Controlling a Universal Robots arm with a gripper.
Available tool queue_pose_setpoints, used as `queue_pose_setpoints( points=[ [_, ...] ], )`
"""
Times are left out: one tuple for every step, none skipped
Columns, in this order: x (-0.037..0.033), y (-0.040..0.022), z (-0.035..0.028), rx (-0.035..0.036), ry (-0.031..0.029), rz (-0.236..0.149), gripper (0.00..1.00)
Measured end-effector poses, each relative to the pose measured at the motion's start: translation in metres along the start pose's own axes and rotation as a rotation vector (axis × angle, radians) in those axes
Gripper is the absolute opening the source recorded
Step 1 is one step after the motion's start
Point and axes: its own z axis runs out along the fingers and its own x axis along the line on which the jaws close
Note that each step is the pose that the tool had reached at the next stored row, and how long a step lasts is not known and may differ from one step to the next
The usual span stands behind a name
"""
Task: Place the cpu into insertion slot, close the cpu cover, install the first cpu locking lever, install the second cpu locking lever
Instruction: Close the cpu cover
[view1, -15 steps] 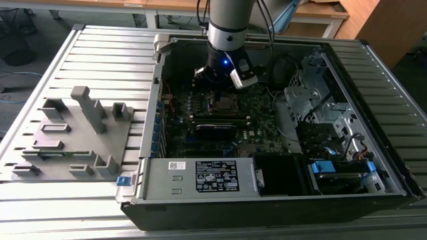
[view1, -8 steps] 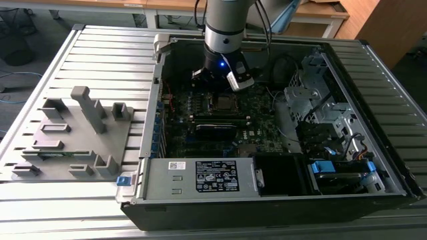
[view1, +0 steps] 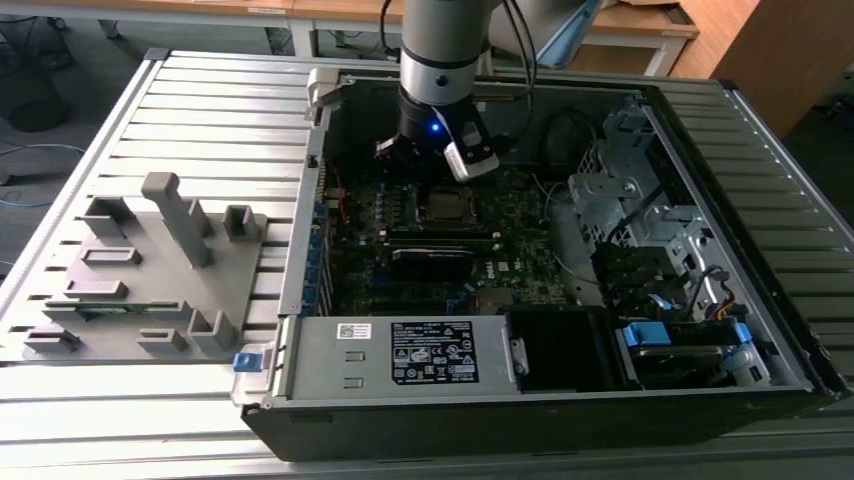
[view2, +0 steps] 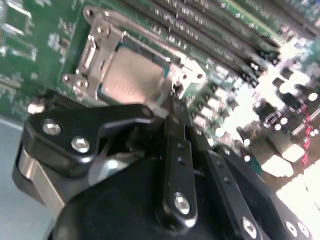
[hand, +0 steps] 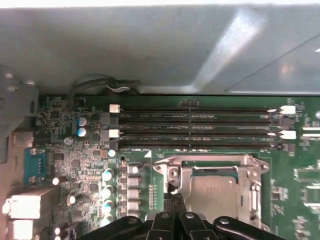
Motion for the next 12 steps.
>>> queue_pose_setpoints(
  points=[
    [0.0, 0.0001, -0.0038, 0.0, -0.0001, 0.0, 0.11],
    [0.0, 0.0002, -0.0054, -0.0002, -0.0002, 0.0, 0.11],
    [0.0, 0.0002, -0.0055, -0.0002, -0.0002, 0.0, 0.11],
    [0.0, 0.0002, -0.0055, -0.0005, -0.0004, 0.0, 0.11],
    [0.0, 0.0002, -0.0055, -0.0005, -0.0004, 0.0, 0.11],
    [0.0, 0.0002, -0.0057, -0.0004, -0.0003, 0.0, 0.11],
    [-0.0003, 0.0002, -0.0057, -0.0002, -0.0002, 0.0, 0.11],
    [-0.0014, 0.0002, -0.0058, 0.0, 0.0, 0.0, 0.11],
    [-0.0026, 0.0002, -0.0058, 0.0, 0.0, 0.0, 0.11],
    [-0.0033, 0.0002, -0.0058, -0.0002, -0.0001, 0.0, 0.11],
    [-0.0034, 0.0002, -0.0058, -0.0002, -0.0001, 0.0, 0.11],
    [-0.0034, 0.0002, -0.0058, -0.0002, -0.0002, 0.0, 0.11]
  ],
)
